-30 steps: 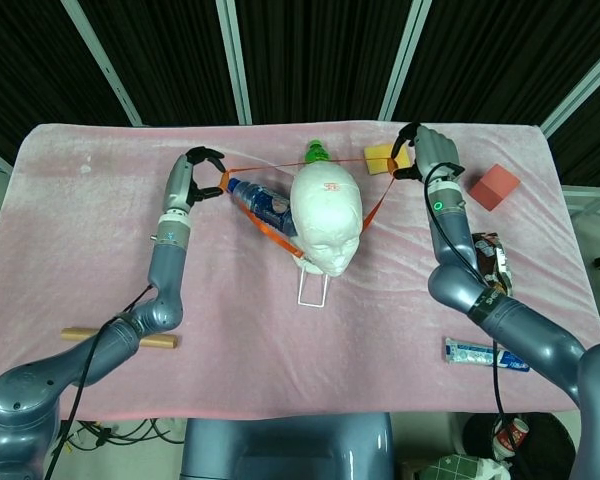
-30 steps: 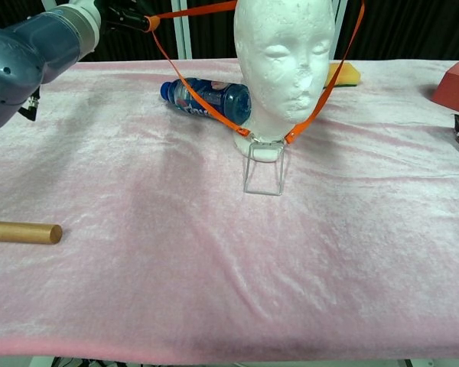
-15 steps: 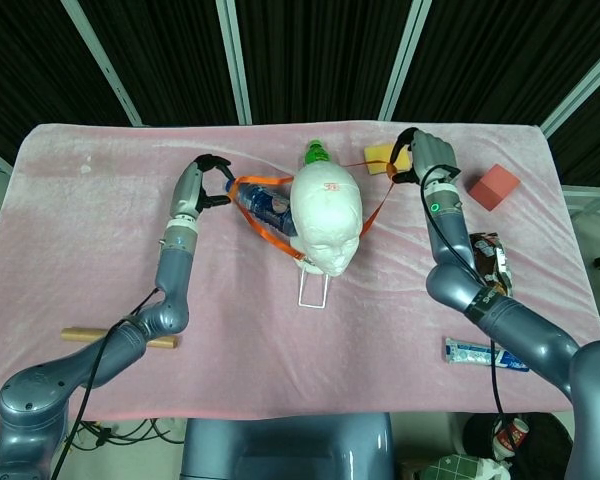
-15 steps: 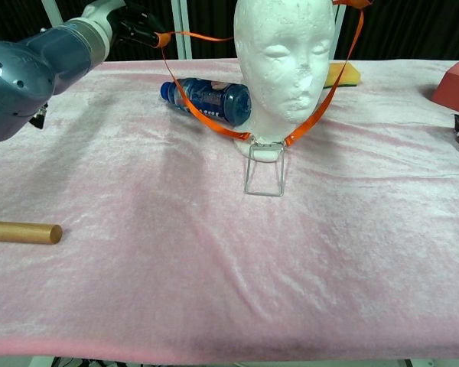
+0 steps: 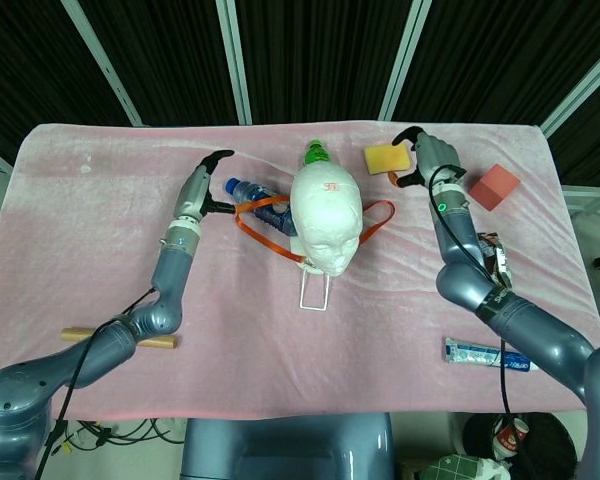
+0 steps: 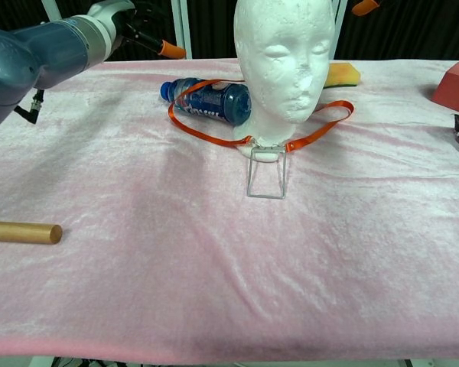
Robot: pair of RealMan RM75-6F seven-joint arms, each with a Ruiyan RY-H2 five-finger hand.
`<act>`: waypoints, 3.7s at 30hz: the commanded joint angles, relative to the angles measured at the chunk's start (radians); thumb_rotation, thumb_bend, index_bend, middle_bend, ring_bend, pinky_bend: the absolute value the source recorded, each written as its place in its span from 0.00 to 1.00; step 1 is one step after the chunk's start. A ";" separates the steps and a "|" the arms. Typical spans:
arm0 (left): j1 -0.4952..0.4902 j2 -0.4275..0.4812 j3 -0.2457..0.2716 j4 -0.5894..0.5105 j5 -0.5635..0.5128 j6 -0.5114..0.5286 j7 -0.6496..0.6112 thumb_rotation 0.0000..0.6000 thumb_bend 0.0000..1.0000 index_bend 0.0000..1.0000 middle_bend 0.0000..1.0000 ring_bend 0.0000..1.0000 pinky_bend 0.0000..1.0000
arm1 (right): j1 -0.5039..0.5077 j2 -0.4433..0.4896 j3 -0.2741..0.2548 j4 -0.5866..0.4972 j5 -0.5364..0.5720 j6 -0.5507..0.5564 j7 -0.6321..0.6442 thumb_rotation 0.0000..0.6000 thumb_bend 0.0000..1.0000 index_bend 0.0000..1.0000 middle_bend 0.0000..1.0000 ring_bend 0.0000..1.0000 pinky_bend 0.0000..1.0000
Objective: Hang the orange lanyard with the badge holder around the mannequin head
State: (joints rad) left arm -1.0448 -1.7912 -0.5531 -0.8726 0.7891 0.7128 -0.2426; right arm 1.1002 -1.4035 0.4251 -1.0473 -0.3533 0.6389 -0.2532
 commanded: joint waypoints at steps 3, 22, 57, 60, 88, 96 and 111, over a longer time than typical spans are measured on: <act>0.018 0.031 0.007 -0.059 0.010 0.033 0.029 1.00 0.12 0.16 0.09 0.00 0.01 | -0.020 0.020 0.017 -0.002 0.005 0.006 0.035 1.00 0.24 0.32 0.15 0.26 0.22; 0.133 0.268 0.125 -0.409 0.206 0.105 0.133 1.00 0.15 0.18 0.10 0.00 0.02 | -0.153 0.104 -0.030 0.078 -0.030 0.037 0.079 1.00 0.28 0.34 0.22 0.27 0.22; 0.728 0.610 0.550 -0.766 0.654 0.758 0.173 1.00 0.15 0.19 0.12 0.00 0.02 | -0.497 0.376 -0.350 -0.833 -0.621 0.217 0.043 1.00 0.66 0.37 0.95 0.92 0.96; 0.767 0.593 0.569 -0.736 0.659 0.792 0.170 1.00 0.15 0.19 0.12 0.00 0.02 | -0.488 0.333 -0.359 -0.858 -0.626 0.223 0.013 1.00 0.67 0.37 0.95 0.92 0.97; 0.827 0.591 0.548 -0.697 0.603 0.733 0.173 1.00 0.15 0.19 0.12 0.00 0.01 | -0.245 -0.098 -0.249 -0.765 -0.271 0.359 -0.345 1.00 0.72 0.25 0.95 0.92 0.97; 0.833 0.584 0.534 -0.696 0.594 0.723 0.179 1.00 0.15 0.19 0.12 0.00 0.01 | -0.183 -0.163 -0.240 -0.705 -0.174 0.352 -0.396 1.00 0.72 0.24 0.95 0.92 0.97; 0.846 0.578 0.515 -0.701 0.597 0.729 0.182 1.00 0.15 0.19 0.12 0.00 0.01 | -0.156 -0.205 -0.275 -0.632 -0.111 0.344 -0.419 1.00 0.72 0.30 0.95 0.92 0.97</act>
State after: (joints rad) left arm -0.1993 -1.2128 -0.0382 -1.5734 1.3858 1.4419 -0.0604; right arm 0.9431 -1.6092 0.1531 -1.6811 -0.4653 0.9831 -0.6709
